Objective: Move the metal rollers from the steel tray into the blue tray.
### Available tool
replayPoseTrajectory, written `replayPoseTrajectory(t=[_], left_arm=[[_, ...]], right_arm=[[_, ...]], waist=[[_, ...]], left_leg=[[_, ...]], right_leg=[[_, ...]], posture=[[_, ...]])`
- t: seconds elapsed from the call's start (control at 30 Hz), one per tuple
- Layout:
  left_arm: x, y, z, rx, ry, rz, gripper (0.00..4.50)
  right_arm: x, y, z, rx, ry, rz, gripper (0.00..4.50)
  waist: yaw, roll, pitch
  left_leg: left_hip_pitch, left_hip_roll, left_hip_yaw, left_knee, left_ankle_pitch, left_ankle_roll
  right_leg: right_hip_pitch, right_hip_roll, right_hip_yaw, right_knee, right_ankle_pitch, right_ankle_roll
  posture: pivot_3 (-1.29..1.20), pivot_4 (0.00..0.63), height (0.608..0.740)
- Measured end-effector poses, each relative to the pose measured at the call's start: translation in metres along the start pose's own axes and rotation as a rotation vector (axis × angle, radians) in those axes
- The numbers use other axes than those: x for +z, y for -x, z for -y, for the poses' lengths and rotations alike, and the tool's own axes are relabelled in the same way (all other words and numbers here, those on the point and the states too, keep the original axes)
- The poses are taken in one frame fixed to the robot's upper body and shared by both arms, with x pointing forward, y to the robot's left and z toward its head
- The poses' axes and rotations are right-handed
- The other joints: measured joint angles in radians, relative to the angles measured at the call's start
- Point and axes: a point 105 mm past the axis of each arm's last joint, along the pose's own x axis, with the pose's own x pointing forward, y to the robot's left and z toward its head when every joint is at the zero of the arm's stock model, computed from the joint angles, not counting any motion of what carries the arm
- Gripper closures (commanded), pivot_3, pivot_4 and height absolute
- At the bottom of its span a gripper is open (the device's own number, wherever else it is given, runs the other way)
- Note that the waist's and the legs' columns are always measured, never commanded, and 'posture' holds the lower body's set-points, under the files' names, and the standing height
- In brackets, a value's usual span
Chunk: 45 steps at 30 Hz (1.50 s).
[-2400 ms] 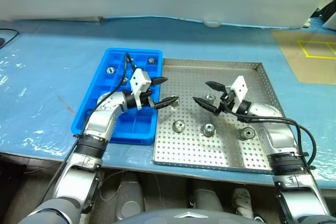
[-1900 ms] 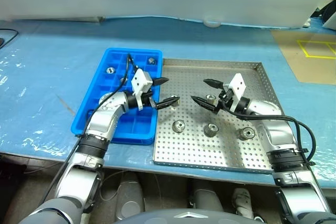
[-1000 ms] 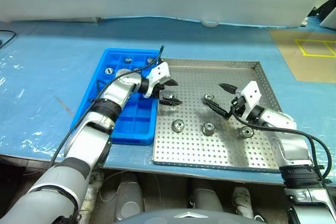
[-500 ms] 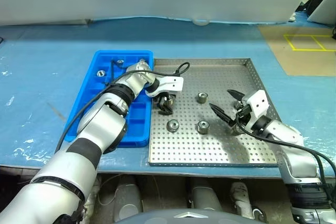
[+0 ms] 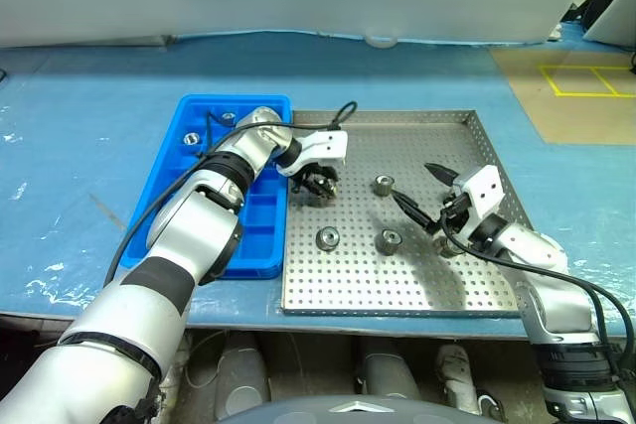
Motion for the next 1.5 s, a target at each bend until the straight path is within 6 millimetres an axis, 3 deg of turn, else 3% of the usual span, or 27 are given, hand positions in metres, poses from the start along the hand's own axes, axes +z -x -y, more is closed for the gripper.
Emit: replayPoseTrajectory(t=[0.1,0.2,0.37,0.57,0.7,0.97,1.07,1.23,1.5], left_arm=[[0.014,0.011,-0.015,0.145,0.08,0.161,2.83],[0.012,0.027,-0.021,0.303,0.176,0.336,2.83],[-0.02,0.045,-0.002,0.552,0.348,0.463,2.83],[-0.027,0.105,0.005,1.036,0.418,0.584,2.83],[-0.048,0.131,0.025,1.234,0.443,0.543,2.83],[-0.092,0.149,0.054,1.445,0.564,0.412,2.83],[-0.1,0.152,0.058,1.47,0.581,0.387,2.83],[-0.102,0.153,0.053,1.451,0.585,0.395,2.83],[-0.092,0.153,0.024,1.383,0.538,0.437,2.83]], right_arm=[[0.014,-0.015,-0.012,0.101,-0.028,0.046,0.0],[0.026,-0.035,-0.025,0.226,-0.049,0.077,0.0],[0.041,-0.065,-0.038,0.399,-0.05,0.097,0.0],[0.054,-0.098,-0.059,0.595,-0.039,0.127,0.0],[0.055,-0.112,-0.064,0.662,-0.036,0.131,0.0],[0.058,-0.129,-0.081,0.767,-0.013,0.147,0.0],[0.056,-0.129,-0.083,0.781,-0.015,0.148,0.0],[0.055,-0.129,-0.087,0.787,-0.015,0.146,0.0],[0.049,-0.123,-0.085,0.765,-0.014,0.14,0.0]], waist=[[0.003,0.0,0.0],[0.001,0.0,0.0],[0.02,-0.001,0.0],[0.069,-0.001,0.001],[0.096,-0.001,0.001],[0.162,-0.001,0.001],[0.186,-0.001,0.001],[0.213,-0.001,0.001],[0.223,-0.001,0.001]], left_leg=[[0.0,0.0,0.0,0.0,0.0,0.0],[0.001,0.001,0.0,-0.001,0.0,0.0],[-0.004,0.002,-0.001,-0.001,0.0,0.0],[-0.007,0.004,-0.005,0.0,0.0,0.0],[-0.01,0.004,-0.008,-0.001,0.0,0.0],[-0.018,0.005,-0.022,0.0,0.002,-0.004],[-0.02,0.005,-0.024,0.001,0.003,-0.005],[-0.019,0.005,-0.025,0.003,0.003,-0.006],[-0.018,0.004,-0.026,0.003,0.004,-0.007]], right_leg=[[0.0,0.0,0.0,0.0,0.0,0.0],[0.0,0.0,0.0,0.001,0.0,0.0],[-0.002,0.0,-0.006,0.001,-0.001,-0.002],[-0.002,-0.001,-0.011,0.0,-0.001,-0.002],[-0.002,-0.001,-0.015,0.0,-0.001,-0.003],[-0.002,0.0,-0.027,0.001,-0.003,-0.006],[-0.002,0.0,-0.028,0.002,-0.003,-0.006],[-0.002,0.0,-0.028,0.005,-0.003,-0.006],[-0.002,0.0,-0.027,0.006,-0.003,-0.006]], posture=[[-0.14,0.15,0.74],[-0.04,0.15,0.74],[0.11,0.15,0.74],[0.31,0.15,0.74],[0.39,0.15,0.74],[0.48,0.15,0.74],[0.47,0.15,0.74],[0.45,0.15,0.74],[0.38,0.15,0.74]])
